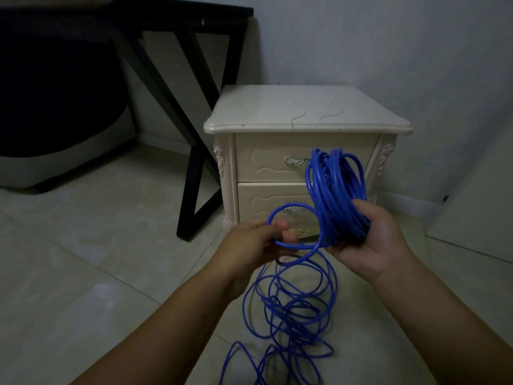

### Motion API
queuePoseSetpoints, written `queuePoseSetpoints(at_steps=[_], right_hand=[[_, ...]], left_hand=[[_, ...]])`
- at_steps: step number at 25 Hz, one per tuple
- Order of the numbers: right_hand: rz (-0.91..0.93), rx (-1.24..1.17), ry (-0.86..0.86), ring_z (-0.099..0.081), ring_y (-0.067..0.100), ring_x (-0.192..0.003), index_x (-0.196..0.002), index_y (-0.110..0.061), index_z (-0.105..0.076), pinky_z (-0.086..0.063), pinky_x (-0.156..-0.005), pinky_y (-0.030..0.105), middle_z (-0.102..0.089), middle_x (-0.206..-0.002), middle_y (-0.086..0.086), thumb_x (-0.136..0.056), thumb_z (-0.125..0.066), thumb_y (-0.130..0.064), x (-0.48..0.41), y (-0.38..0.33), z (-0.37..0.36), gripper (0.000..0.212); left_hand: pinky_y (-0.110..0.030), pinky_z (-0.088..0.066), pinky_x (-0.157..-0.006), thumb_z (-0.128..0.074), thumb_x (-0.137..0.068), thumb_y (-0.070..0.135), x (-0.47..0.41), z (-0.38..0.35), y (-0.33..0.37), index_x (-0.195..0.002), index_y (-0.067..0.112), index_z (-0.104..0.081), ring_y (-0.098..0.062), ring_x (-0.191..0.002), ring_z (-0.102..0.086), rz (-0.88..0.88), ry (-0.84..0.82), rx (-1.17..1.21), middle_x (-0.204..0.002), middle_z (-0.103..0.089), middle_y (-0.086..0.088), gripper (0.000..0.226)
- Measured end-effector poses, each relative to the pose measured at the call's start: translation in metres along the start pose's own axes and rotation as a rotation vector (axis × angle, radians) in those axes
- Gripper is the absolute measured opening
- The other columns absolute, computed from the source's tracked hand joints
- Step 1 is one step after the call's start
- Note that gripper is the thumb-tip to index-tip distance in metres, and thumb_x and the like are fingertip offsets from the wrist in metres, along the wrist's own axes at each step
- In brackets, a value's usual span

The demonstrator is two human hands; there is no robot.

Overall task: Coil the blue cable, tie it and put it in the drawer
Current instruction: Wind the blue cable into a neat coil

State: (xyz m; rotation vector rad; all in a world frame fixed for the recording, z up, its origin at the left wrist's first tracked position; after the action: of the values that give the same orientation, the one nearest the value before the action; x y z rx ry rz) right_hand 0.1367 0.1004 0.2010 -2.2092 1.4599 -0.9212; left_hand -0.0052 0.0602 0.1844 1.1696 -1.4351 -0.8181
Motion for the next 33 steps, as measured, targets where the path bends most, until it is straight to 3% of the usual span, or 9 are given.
queuePoseSetpoints(at_steps=[4, 8, 13, 15, 17, 19, 23, 28, 33], right_hand=[[0.001, 0.021, 0.008, -0.069, 0.023, -0.055, -0.092, -0.006, -0.064, -0.056, -0.048, 0.031, -0.07, -0.069, 0.013, -0.066, -0.052, -0.005, -0.004, -0.002, 0.002, 0.029], [0.007, 0.147, 0.001, -0.063, 0.028, -0.081, -0.1, -0.004, -0.064, -0.06, -0.07, 0.038, -0.059, -0.084, 0.013, -0.084, -0.051, -0.003, -0.008, -0.002, 0.005, 0.022], [0.189, 0.238, 0.053, -0.043, 0.008, -0.047, -0.101, -0.006, -0.057, -0.04, -0.059, 0.028, -0.041, -0.054, -0.003, -0.088, -0.047, 0.0, -0.01, -0.018, 0.008, 0.017], [0.222, 0.234, 0.134, -0.045, 0.008, -0.045, -0.099, -0.008, -0.061, -0.044, -0.056, 0.027, -0.044, -0.052, -0.004, -0.088, -0.049, -0.001, -0.011, -0.025, 0.019, 0.018], [0.241, 0.251, 0.178, -0.046, 0.007, -0.042, -0.097, -0.011, -0.062, -0.046, -0.047, 0.023, -0.045, -0.051, -0.006, -0.088, -0.05, -0.001, -0.013, -0.03, 0.026, 0.018], [0.305, 0.283, 0.19, -0.046, 0.007, -0.042, -0.094, -0.009, -0.059, -0.043, -0.044, 0.022, -0.045, -0.05, -0.005, -0.087, -0.05, 0.0, -0.014, -0.039, 0.027, 0.014], [0.585, 0.733, 0.183, -0.05, 0.017, -0.047, -0.086, -0.019, -0.057, -0.041, -0.053, 0.032, -0.051, -0.054, 0.002, -0.079, -0.057, -0.003, 0.003, -0.076, 0.013, 0.017], [0.476, 1.719, -0.134, -0.056, 0.006, -0.061, -0.095, -0.033, -0.056, -0.042, -0.056, 0.025, -0.061, -0.074, -0.008, -0.084, -0.06, -0.008, 0.008, -0.007, -0.025, 0.028], [0.5, 1.549, -0.056, -0.056, 0.007, -0.061, -0.101, -0.035, -0.057, -0.041, -0.052, 0.016, -0.062, -0.078, -0.007, -0.084, -0.058, -0.006, 0.006, -0.014, -0.023, 0.033]], left_hand=[[-0.037, -0.057, -0.083, -0.048, -0.098, 0.013, 0.003, -0.007, 0.009, -0.112, 0.01, -0.056, -0.021, -0.077, -0.072, -0.083, -0.083, -0.122, -0.088, -0.073, -0.007, 0.016], [-0.02, -0.056, -0.061, -0.046, -0.1, 0.018, 0.001, -0.01, -0.006, -0.115, 0.01, -0.051, -0.01, -0.062, -0.067, -0.04, -0.066, -0.337, -0.08, -0.067, -0.006, 0.018], [-0.017, -0.049, -0.06, -0.067, -0.085, 0.043, 0.001, -0.016, -0.001, -0.136, 0.046, -0.016, -0.006, -0.068, -0.064, -0.124, -0.127, -0.528, -0.099, -0.059, 0.005, 0.072], [-0.014, -0.047, -0.065, -0.075, -0.078, 0.038, 0.001, -0.016, 0.008, -0.138, 0.047, -0.022, -0.004, -0.079, -0.059, -0.277, -0.117, -0.766, -0.108, -0.048, 0.011, 0.08], [-0.011, -0.043, -0.069, -0.071, -0.082, 0.037, 0.002, -0.017, 0.02, -0.129, 0.04, -0.047, -0.002, -0.084, -0.053, -0.476, -0.002, -0.977, -0.107, -0.044, 0.012, 0.052], [-0.016, -0.042, -0.063, -0.058, -0.093, 0.034, -0.005, -0.003, 0.024, -0.109, 0.027, -0.066, -0.007, -0.074, -0.051, -0.413, 0.11, -0.788, -0.096, -0.051, 0.008, 0.019], [-0.019, -0.03, -0.043, -0.052, -0.096, 0.029, -0.014, 0.036, 0.018, -0.108, 0.015, -0.068, -0.006, -0.05, -0.036, -0.042, 0.031, 0.009, -0.072, -0.05, 0.003, 0.024], [-0.019, -0.03, -0.046, -0.055, -0.095, 0.025, 0.002, 0.009, 0.031, -0.103, 0.018, -0.07, -0.004, -0.048, -0.037, -0.218, -0.016, -0.165, -0.057, -0.052, 0.013, 0.018], [-0.018, -0.036, -0.05, -0.055, -0.094, 0.033, 0.004, 0.024, 0.041, -0.094, 0.029, -0.07, 0.002, -0.052, -0.046, -0.327, 0.071, -0.409, -0.065, -0.056, 0.015, 0.016]])
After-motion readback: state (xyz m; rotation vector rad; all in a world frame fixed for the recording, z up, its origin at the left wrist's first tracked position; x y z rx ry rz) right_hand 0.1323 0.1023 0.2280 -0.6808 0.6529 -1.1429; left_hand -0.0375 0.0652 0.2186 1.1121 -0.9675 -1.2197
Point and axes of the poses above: each hand's wrist, its own x-axis away from the middle knuckle, its own z-axis out of the back of the hand, y = z × x, the point moved 9 cm from there along -x, towards the middle knuckle
